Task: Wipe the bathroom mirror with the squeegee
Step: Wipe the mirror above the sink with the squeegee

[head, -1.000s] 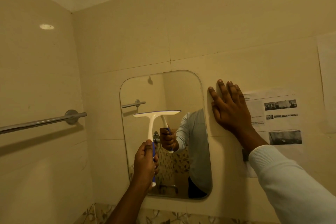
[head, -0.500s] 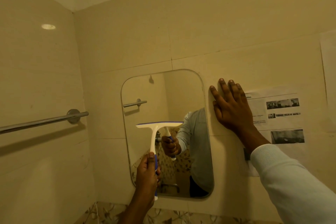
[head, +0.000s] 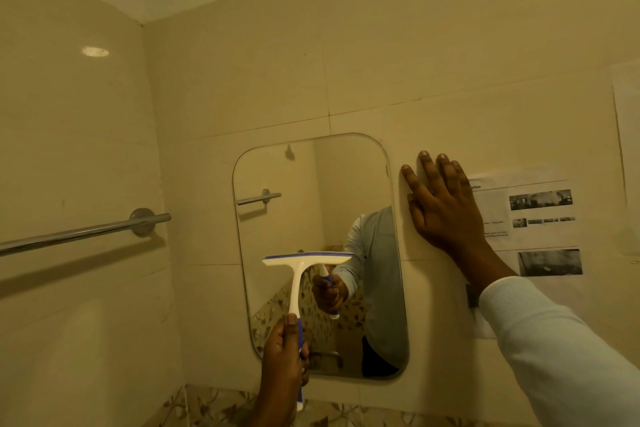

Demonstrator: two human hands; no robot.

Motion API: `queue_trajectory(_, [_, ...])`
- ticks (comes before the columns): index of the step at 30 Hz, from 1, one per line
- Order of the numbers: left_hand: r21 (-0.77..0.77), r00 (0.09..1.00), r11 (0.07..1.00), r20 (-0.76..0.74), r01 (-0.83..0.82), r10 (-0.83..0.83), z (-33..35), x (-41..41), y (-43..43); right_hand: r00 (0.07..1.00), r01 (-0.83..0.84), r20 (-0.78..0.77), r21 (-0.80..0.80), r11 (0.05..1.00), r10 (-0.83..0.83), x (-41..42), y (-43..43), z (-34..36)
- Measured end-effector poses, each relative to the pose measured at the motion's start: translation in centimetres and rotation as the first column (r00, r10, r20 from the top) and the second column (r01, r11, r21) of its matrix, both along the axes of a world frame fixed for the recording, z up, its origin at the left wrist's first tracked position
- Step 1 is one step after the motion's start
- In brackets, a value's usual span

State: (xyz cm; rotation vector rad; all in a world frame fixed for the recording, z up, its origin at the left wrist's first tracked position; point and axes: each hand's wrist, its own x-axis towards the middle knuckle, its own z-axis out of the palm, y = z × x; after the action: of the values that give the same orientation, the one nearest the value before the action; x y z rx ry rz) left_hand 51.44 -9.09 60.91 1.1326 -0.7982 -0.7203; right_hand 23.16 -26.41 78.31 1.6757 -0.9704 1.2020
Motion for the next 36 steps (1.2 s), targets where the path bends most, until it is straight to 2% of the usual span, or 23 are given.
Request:
queue_trajectory(19, [0.081, 0.995, 0.997, -0.102, -0.01, 0.019, -3.5, -0.9, 1.4, 1.0, -0.009, 0.001, -0.007, 1.0, 0.009, 0.0, -0.2, -0.1])
queue_trajectory(30, [0.113, 0.993, 0.991, -0.092, -0.068, 0.079, -5.8, -1.0, 1.8, 1.0, -0.012, -0.003, -0.005, 1.0, 0.012, -0.1, -0.2, -0.1])
queue_trajectory(36, [0.198, 0.992, 0.976, -0.067, -0.093, 0.108, -6.7, -1.0, 2.8, 0.999, -0.033, 0.002, 0.005, 0.999, 0.033, -0.1, -0.2, 0.0])
